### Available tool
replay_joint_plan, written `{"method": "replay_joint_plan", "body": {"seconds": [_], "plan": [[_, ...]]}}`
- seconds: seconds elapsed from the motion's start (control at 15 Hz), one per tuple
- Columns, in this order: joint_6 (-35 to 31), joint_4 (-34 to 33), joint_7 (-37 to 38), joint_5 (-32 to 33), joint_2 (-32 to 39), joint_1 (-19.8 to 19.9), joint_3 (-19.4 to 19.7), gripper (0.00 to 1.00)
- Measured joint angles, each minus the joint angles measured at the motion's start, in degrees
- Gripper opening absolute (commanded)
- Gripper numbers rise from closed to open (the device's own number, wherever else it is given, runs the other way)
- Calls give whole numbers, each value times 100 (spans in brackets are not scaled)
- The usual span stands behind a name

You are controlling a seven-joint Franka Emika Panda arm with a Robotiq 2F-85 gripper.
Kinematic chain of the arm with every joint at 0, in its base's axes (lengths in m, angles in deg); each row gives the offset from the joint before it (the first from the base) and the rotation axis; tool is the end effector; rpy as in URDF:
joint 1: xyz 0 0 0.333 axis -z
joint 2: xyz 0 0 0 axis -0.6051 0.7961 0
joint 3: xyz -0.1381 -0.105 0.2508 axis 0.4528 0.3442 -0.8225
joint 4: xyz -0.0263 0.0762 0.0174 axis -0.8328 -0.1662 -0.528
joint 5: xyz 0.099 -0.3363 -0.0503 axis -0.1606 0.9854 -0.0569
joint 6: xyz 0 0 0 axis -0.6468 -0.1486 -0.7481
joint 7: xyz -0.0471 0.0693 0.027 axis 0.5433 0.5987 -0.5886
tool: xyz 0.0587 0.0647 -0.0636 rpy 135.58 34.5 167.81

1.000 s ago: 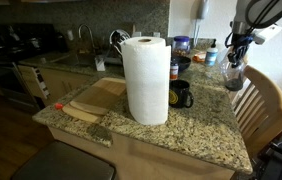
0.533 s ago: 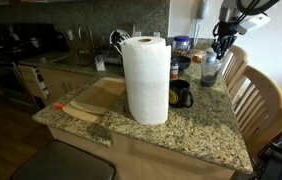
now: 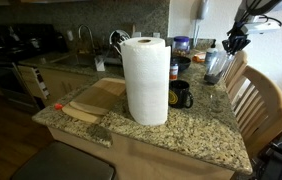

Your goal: Remove the cup from the bowl and place it on the counter

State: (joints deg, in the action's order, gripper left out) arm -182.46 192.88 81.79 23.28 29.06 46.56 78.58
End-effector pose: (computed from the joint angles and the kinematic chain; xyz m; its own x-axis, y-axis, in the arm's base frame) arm 0.4716 -0.1760 0.4775 0.8422 -0.5097 0.1759 -0.5239 -0.8507 0.0433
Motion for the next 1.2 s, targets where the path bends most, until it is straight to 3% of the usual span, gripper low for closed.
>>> {"method": "replay_joint_plan", "body": {"seconds": [0.53, 0.8, 0.87, 0.93, 1.0, 1.07, 1.2], "plan": [[-335, -294, 1414, -130, 616, -466, -534, 4], [-469, -402, 2174, 397, 613, -575, -577, 4], [-490, -433, 2406, 601, 590, -593, -577, 16], [-498, -474, 2641, 793, 571, -604, -578, 41], [-498, -513, 2832, 923, 549, -610, -585, 41], [-498, -549, 3001, 1013, 519, -611, -597, 21], [-497, -579, 3235, 1136, 444, -612, -619, 34]]}}
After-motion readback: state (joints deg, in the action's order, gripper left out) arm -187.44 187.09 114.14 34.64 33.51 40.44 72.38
